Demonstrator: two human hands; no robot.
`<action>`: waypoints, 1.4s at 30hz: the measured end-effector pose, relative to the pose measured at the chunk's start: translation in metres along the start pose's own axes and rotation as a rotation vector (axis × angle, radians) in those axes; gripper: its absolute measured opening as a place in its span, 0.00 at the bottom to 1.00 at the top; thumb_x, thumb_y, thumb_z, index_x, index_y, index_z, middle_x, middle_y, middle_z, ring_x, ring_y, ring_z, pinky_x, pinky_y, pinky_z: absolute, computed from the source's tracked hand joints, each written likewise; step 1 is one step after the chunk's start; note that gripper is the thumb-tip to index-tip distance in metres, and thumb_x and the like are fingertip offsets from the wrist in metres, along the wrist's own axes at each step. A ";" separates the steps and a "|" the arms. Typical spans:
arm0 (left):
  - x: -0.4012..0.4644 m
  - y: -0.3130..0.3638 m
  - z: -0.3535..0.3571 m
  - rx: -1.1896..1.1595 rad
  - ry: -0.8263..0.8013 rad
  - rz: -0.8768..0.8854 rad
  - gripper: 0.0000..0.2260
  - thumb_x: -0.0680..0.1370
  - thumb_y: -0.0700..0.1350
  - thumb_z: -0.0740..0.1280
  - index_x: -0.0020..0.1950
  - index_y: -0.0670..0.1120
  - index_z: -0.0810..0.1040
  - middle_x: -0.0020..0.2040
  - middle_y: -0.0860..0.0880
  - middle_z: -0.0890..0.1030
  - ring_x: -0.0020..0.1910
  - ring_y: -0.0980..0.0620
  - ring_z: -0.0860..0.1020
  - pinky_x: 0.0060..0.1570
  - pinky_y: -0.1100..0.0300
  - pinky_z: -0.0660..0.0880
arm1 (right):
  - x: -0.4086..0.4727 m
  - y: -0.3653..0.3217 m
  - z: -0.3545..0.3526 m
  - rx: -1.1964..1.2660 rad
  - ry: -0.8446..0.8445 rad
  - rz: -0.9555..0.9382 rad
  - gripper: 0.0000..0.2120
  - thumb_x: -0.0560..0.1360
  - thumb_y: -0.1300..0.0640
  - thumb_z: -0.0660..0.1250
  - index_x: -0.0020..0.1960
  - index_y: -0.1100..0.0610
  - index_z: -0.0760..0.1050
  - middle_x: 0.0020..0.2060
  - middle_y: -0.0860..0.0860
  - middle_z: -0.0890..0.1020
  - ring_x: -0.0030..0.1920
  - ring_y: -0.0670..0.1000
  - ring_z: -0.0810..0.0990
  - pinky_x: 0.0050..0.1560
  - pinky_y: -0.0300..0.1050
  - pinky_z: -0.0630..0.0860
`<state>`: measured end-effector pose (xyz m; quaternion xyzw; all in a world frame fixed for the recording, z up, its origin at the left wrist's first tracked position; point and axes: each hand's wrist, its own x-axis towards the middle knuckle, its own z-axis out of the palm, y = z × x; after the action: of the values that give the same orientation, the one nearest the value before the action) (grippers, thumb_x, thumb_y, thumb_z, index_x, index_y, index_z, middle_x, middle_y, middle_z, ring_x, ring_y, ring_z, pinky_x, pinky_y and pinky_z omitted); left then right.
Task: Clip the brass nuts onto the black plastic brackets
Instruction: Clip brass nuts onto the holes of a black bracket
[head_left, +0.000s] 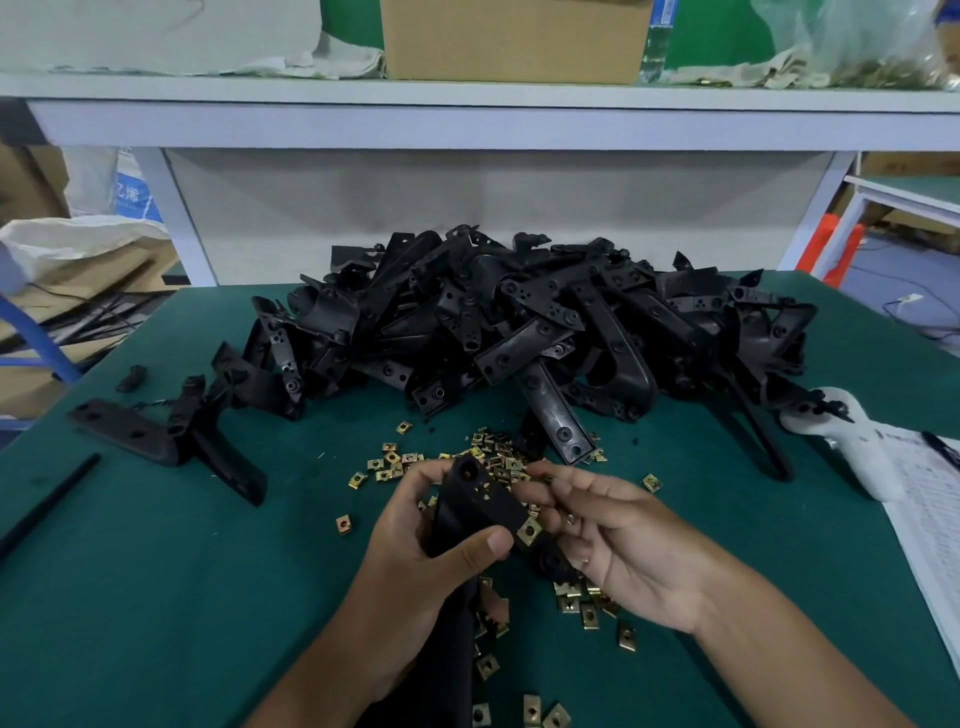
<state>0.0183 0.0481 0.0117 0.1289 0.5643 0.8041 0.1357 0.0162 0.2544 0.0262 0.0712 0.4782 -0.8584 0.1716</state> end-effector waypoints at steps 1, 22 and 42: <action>0.000 0.000 0.000 0.000 -0.005 0.002 0.23 0.65 0.51 0.84 0.53 0.53 0.77 0.48 0.38 0.84 0.37 0.43 0.81 0.30 0.53 0.79 | 0.000 0.000 0.001 -0.012 0.004 -0.002 0.16 0.73 0.61 0.67 0.60 0.64 0.78 0.51 0.60 0.86 0.34 0.46 0.80 0.27 0.34 0.71; 0.000 -0.002 0.001 -0.051 -0.081 -0.042 0.13 0.75 0.51 0.73 0.59 0.50 0.80 0.49 0.43 0.84 0.43 0.45 0.84 0.30 0.54 0.81 | -0.005 0.000 0.005 -0.193 -0.038 -0.125 0.12 0.71 0.52 0.71 0.50 0.57 0.86 0.40 0.50 0.82 0.31 0.42 0.70 0.28 0.33 0.66; -0.001 -0.002 0.002 -0.062 -0.104 -0.064 0.12 0.78 0.50 0.73 0.58 0.48 0.79 0.47 0.42 0.83 0.43 0.45 0.83 0.29 0.54 0.80 | -0.013 -0.003 0.012 -0.543 0.016 -0.359 0.10 0.71 0.52 0.75 0.52 0.51 0.86 0.50 0.52 0.87 0.52 0.51 0.86 0.51 0.38 0.79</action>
<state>0.0203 0.0501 0.0105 0.1483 0.5350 0.8087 0.1944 0.0279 0.2484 0.0391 -0.0561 0.6960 -0.7153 0.0263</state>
